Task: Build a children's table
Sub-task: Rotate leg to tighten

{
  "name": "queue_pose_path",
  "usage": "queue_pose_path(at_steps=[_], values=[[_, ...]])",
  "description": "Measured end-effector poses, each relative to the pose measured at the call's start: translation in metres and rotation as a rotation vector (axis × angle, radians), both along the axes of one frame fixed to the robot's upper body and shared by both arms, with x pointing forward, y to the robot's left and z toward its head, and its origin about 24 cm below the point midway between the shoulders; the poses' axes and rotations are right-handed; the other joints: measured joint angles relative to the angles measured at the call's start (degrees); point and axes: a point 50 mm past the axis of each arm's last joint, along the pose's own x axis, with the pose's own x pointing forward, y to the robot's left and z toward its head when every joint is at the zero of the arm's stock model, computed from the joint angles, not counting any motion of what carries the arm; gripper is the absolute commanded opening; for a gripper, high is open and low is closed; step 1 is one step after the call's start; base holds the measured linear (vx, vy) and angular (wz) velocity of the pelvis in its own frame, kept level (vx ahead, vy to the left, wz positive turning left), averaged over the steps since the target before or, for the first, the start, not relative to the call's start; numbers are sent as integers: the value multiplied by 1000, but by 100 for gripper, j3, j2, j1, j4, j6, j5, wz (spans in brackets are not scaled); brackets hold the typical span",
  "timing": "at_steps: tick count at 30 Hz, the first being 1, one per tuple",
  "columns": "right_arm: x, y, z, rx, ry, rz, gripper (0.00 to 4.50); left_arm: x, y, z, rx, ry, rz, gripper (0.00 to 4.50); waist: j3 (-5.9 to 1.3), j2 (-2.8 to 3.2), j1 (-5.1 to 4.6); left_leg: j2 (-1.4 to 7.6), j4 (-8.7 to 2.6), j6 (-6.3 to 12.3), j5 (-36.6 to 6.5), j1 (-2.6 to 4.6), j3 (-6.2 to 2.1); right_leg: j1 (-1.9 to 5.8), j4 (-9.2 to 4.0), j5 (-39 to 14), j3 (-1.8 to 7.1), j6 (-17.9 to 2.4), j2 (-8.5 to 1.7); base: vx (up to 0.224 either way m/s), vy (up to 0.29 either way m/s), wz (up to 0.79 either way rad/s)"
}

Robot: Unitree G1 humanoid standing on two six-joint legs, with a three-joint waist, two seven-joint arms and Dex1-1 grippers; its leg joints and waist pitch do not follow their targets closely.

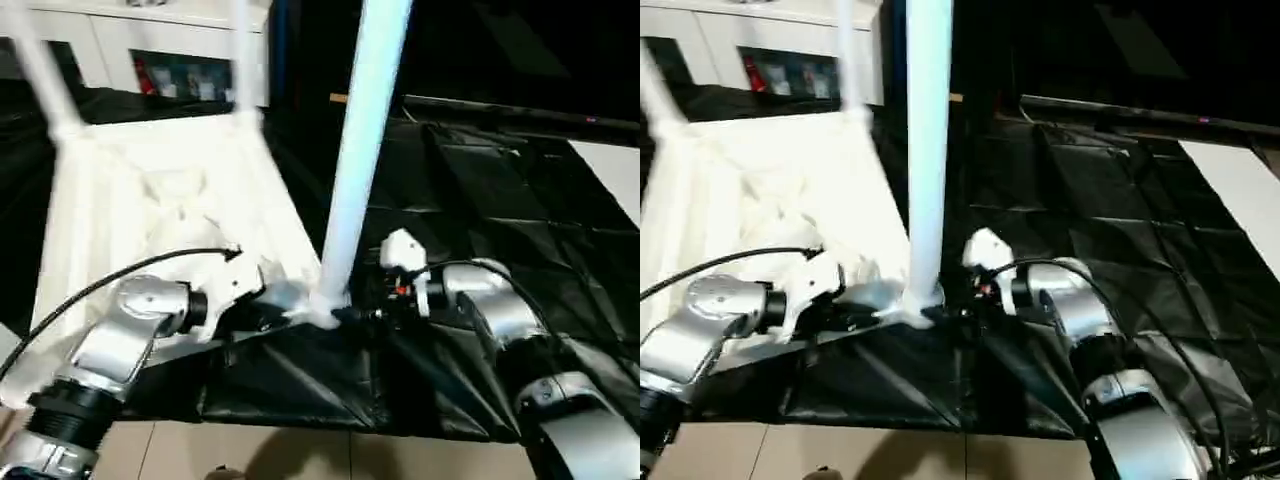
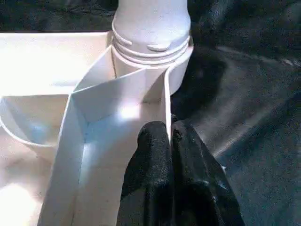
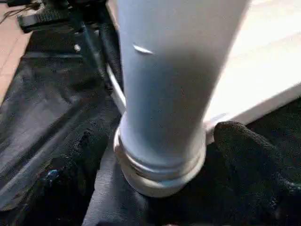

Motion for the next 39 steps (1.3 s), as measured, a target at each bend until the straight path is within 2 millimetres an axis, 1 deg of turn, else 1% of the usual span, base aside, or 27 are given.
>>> queue_pose_path(at_steps=[5,6,7,11,13,14,16,17,22,29,30,31,33,34,36,39], values=[[-1,0,-2,-6,6,26,402,2,0,0,6,1,-27,0,-6,-10,23,0,1,0,0,0,0,1,7,1,0,0,0,0,0,0],[-1,1,-2,-5,5,32,386,2,0,0,7,1,-28,0,-6,-11,32,0,2,0,0,0,0,1,10,2,0,0,0,0,0,0],[-1,3,-1,-1,6,42,386,3,0,-1,7,2,-31,0,-6,-12,48,0,2,-1,1,0,0,1,15,2,0,0,0,0,0,0],[1,6,-1,0,3,55,350,5,0,-1,9,4,-49,0,-6,-13,97,2,4,-2,1,2,0,-1,33,1,1,0,0,0,0,0],[1,9,-1,8,2,60,324,5,0,-2,9,3,-56,0,-6,-13,104,1,4,-2,1,0,0,1,38,1,2,0,-2,0,0,0],[1,9,-1,9,2,60,324,5,1,-2,9,2,-59,0,-7,-15,108,1,6,-2,1,0,0,1,41,1,2,0,-2,0,0,0],[1,9,-1,9,1,60,298,5,1,-2,11,3,-67,0,-8,-17,110,1,12,-2,1,0,0,1,45,1,3,0,-3,0,0,0],[2,9,-2,9,2,59,298,5,1,-2,12,2,-68,0,-8,-17,110,1,13,-2,1,0,0,1,47,1,3,0,-4,0,0,0],[2,9,-2,11,-3,59,258,7,1,-3,19,0,-74,0,-10,-23,118,1,13,-2,1,1,0,1,54,1,2,0,-5,0,0,0],[2,9,-4,20,-6,46,250,9,-1,-3,14,-16,-58,0,-11,-24,131,1,13,-3,2,5,0,1,70,1,2,0,-8,0,0,0],[2,10,-5,23,-8,27,250,11,-3,-4,9,-17,-44,0,-12,-27,139,0,13,-3,2,7,0,3,72,2,2,-2,-10,0,0,0],[3,8,-9,38,-19,-54,250,17,-10,-5,4,-29,2,0,-13,-28,154,-2,13,-3,2,11,0,14,74,4,3,-4,-13,0,0,0],[8,10,-14,88,-50,-250,250,28,-25,-7,10,-54,87,0,-15,-31,126,-4,14,-3,2,19,20,17,75,10,22,5,-13,-25,3,-1],[10,11,-15,103,-57,-316,241,30,-30,-8,7,-54,114,0,-16,-28,106,-11,16,-3,2,19,28,9,72,20,35,22,-16,-50,5,-2],[11,13,-20,130,-59,-440,221,33,-42,-11,1,-52,162,0,-29,-7,98,-21,14,-2,2,25,35,12,68,25,45,32,-25,0,0,0],[12,23,-25,175,-51,-614,214,35,-52,-15,10,-52,212,0,-49,22,88,-24,8,-2,2,46,40,15,69,30,54,39,-24,0,0,0]])
